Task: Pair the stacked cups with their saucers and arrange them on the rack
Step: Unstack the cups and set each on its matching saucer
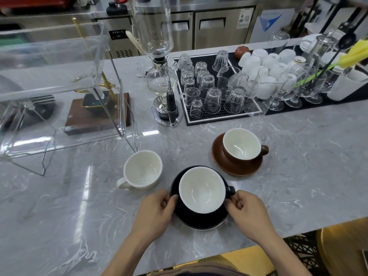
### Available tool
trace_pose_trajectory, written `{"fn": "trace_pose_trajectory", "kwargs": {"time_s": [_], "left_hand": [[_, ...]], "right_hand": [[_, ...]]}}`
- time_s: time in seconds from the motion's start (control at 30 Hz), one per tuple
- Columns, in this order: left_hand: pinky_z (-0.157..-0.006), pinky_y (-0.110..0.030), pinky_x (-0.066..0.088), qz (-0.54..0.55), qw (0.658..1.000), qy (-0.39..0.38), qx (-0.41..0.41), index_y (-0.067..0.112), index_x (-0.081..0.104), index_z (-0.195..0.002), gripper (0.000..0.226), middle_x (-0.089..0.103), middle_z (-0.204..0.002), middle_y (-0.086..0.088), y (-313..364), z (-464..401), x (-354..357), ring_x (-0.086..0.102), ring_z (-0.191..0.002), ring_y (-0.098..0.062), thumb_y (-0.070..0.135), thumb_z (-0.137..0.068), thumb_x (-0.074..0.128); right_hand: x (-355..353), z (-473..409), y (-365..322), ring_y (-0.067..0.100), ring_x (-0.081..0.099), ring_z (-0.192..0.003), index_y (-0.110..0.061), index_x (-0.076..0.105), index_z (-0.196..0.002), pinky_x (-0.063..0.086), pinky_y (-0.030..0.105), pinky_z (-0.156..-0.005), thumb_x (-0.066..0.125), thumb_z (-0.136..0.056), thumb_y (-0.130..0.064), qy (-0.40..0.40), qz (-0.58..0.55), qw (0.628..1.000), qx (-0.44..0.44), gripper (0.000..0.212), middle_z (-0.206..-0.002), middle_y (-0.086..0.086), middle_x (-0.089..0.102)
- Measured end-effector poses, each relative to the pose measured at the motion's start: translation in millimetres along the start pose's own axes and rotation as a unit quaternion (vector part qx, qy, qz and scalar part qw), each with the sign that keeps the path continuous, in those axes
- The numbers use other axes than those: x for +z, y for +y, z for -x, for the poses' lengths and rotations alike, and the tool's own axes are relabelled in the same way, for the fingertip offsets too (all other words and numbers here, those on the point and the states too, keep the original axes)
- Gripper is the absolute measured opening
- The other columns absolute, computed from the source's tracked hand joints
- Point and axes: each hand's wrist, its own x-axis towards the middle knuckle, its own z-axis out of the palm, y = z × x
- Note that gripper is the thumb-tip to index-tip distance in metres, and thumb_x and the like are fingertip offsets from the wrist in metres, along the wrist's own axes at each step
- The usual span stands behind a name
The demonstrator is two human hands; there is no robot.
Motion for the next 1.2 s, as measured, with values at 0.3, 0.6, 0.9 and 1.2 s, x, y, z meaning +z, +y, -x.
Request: {"fn": "trace_pose_trajectory", "kwargs": {"time_s": [0.3,0.6,0.9,1.2], "left_hand": [[-0.049,-0.02,0.034,0.038,0.999,0.008,0.008,0.019,0.042,-0.058,0.045,0.041,-0.047,0.011,0.5,5.3,-16.3,0.04,-0.048,-0.008,0.031,-0.095,0.064],[-0.049,-0.02,0.033,0.062,0.997,0.045,0.001,0.021,0.041,-0.058,0.046,0.043,-0.048,0.012,-5.0,31.2,-43.2,0.041,-0.049,-0.007,0.03,-0.097,0.064],[-0.049,-0.019,0.034,0.066,0.992,0.106,-0.034,0.022,0.038,-0.057,0.048,0.042,-0.047,0.012,-39.9,63.8,-81.7,0.041,-0.048,-0.007,0.028,-0.095,0.066],[-0.049,-0.025,0.027,0.027,0.982,0.156,-0.099,0.018,0.038,-0.058,0.048,0.039,-0.049,0.007,-94.3,102.3,-120.8,0.041,-0.052,-0.011,0.031,-0.097,0.063]], "right_hand": [[-2.2,2.2,-12.2,0.005,0.041,-0.048,-0.018,0.05,-0.06,0.034,0.019,-0.047,0.07,-0.085,-0.023,0.008,-0.027,0.999,-0.02,0.032,-0.048,-0.009,0.046],[5.8,13.2,-36.7,0.003,0.043,-0.049,-0.014,0.053,-0.061,0.037,0.015,-0.046,0.07,-0.085,-0.02,-0.012,-0.023,0.999,-0.044,0.03,-0.047,-0.013,0.049],[45.9,22.4,-73.2,0.002,0.044,-0.049,-0.012,0.054,-0.061,0.036,0.012,-0.046,0.071,-0.085,-0.023,-0.057,-0.02,0.995,-0.076,0.031,-0.048,-0.015,0.05],[111.3,34.2,-110.2,0.004,0.042,-0.048,-0.018,0.048,-0.059,0.036,0.017,-0.048,0.071,-0.085,-0.025,-0.131,-0.003,0.984,-0.121,0.036,-0.047,-0.015,0.047]]}}
